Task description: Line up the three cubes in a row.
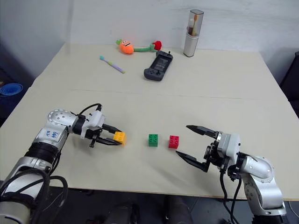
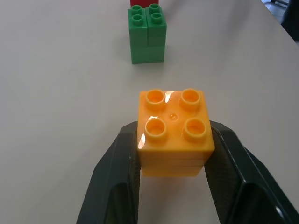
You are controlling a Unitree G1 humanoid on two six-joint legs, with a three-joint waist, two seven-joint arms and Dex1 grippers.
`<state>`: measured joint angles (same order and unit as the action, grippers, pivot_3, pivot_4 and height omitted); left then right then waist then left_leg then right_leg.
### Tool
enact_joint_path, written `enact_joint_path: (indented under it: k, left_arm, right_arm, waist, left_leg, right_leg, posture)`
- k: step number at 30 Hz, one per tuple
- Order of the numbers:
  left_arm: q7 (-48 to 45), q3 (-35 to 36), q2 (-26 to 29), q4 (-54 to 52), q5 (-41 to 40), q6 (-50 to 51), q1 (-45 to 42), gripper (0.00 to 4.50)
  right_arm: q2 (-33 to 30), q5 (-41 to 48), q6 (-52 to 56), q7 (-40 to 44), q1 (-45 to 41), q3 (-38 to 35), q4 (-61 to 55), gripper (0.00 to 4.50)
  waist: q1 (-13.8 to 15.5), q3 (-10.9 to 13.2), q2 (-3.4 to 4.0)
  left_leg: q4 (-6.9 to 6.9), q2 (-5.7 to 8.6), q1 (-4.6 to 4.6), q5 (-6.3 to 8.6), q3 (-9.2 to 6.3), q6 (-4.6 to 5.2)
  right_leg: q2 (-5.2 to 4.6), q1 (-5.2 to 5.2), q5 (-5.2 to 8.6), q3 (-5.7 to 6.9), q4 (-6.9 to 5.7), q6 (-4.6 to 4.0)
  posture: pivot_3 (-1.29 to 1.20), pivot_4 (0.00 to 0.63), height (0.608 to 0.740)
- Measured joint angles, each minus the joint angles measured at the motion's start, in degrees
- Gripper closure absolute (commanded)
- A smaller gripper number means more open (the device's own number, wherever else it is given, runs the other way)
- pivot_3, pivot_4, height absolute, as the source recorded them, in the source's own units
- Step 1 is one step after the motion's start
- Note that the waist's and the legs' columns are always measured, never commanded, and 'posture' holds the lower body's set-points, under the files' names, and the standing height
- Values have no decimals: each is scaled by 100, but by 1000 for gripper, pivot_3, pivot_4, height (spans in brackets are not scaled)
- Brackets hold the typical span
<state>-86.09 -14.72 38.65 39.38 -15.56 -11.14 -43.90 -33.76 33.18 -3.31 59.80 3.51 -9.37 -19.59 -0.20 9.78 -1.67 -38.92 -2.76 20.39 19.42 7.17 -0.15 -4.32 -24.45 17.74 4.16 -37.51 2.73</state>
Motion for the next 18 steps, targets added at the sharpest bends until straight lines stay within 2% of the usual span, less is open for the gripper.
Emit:
enact_joint_path:
  k: [14, 16, 18]
  left_arm:
    - [0, -122, -651, 1355, 271, -844, -474, 2998]
    - [0, -103, -668, 1448, 259, -892, -491, 2250]
    - [0, -196, -571, 1439, 238, -806, -474, 1711]
  right_arm:
    - [4, 9, 224, -391, 350, -55, -498, 0]
    - [3, 9, 224, -391, 358, -61, -497, 0]
    - [0, 9, 224, -386, 356, -71, -497, 0]
  waist:
    - [7, 1, -1]
    - [0, 1, -1]
    - [-8, 1, -1]
  left_leg:
    - [-14, 6, 11, 7, -6, 13]
    - [-14, 4, 10, 7, -7, 13]
    - [-14, 3, 10, 7, -7, 12]
  right_leg:
    - [-5, 2, 0, 12, 4, 2]
    - [-3, 2, 0, 13, 4, 2]
    - [-2, 2, 0, 12, 3, 2]
  posture:
    - [0, 150, 740]
    - [0, 150, 740]
    - [0, 150, 740]
